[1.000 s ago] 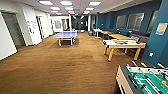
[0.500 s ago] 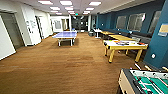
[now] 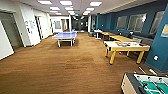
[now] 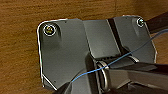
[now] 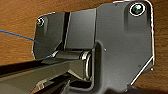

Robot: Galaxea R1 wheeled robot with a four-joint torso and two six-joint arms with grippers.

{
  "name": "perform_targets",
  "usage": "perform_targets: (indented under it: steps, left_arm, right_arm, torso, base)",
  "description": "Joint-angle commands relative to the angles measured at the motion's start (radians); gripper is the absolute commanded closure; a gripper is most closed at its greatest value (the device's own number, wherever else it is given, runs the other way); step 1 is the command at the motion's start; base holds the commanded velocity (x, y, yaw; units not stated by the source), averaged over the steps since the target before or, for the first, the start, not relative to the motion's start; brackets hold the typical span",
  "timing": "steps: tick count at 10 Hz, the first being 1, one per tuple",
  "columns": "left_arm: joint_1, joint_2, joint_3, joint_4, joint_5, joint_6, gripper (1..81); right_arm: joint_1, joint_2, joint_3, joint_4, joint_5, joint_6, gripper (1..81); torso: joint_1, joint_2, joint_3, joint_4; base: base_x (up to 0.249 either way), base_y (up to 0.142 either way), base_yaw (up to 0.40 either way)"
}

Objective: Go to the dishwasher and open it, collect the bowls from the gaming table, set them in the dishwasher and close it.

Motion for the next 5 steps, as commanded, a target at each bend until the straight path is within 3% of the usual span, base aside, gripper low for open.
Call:
perform_targets:
  steps: [1, 5]
  left_arm:
    - [-0.051, -0.003, 0.001, 0.002, 0.046, 0.003, 1.0]
    - [-0.052, -0.005, 0.001, 0.0, 0.046, 0.003, 1.0]
  right_arm:
    - [0.049, -0.004, 0.003, -0.002, -0.061, -0.003, 1.0]
    - [0.046, -0.003, -0.006, 0.0, -0.061, -0.003, 1.0]
  torso:
    - [0.001, 0.0, 0.0, 0.0]
    - [0.001, 0.0, 0.0, 0.0]
  base:
    - [0.194, 0.0, 0.0]
    - [0.194, 0.0, 0.0]
